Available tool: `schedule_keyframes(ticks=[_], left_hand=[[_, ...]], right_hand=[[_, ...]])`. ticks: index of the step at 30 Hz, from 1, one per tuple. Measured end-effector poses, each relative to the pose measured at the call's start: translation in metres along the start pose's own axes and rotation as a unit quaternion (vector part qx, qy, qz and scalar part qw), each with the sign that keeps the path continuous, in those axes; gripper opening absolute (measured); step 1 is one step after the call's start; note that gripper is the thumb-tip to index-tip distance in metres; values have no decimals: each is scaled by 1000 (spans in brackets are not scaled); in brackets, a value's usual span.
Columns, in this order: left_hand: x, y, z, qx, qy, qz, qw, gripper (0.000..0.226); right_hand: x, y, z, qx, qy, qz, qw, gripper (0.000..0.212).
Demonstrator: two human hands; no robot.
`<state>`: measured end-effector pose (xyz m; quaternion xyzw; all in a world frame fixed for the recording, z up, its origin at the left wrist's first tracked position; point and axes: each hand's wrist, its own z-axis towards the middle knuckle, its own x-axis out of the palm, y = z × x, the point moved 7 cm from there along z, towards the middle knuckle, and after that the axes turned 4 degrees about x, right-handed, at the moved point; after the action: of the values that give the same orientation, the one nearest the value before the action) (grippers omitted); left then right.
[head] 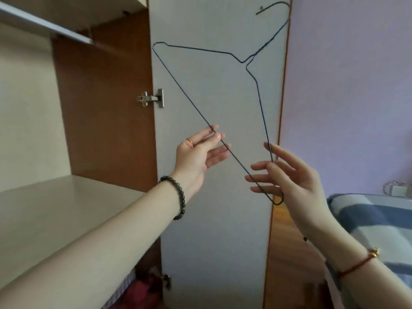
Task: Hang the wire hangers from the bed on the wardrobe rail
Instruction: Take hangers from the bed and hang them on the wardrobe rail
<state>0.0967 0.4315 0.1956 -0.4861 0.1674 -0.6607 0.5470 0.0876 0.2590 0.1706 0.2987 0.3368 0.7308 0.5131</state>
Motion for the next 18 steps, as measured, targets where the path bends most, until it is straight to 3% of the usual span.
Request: schedule_keyframes(ticks=[13,18], left_hand=[[-188,-165,8,112,-188,52,974,11],[-244,-222,5,141,-232,69,960,7]], right_hand=[[242,14,50,6,181,123,976,37],[322,31,62,-18,225,122,966,35]])
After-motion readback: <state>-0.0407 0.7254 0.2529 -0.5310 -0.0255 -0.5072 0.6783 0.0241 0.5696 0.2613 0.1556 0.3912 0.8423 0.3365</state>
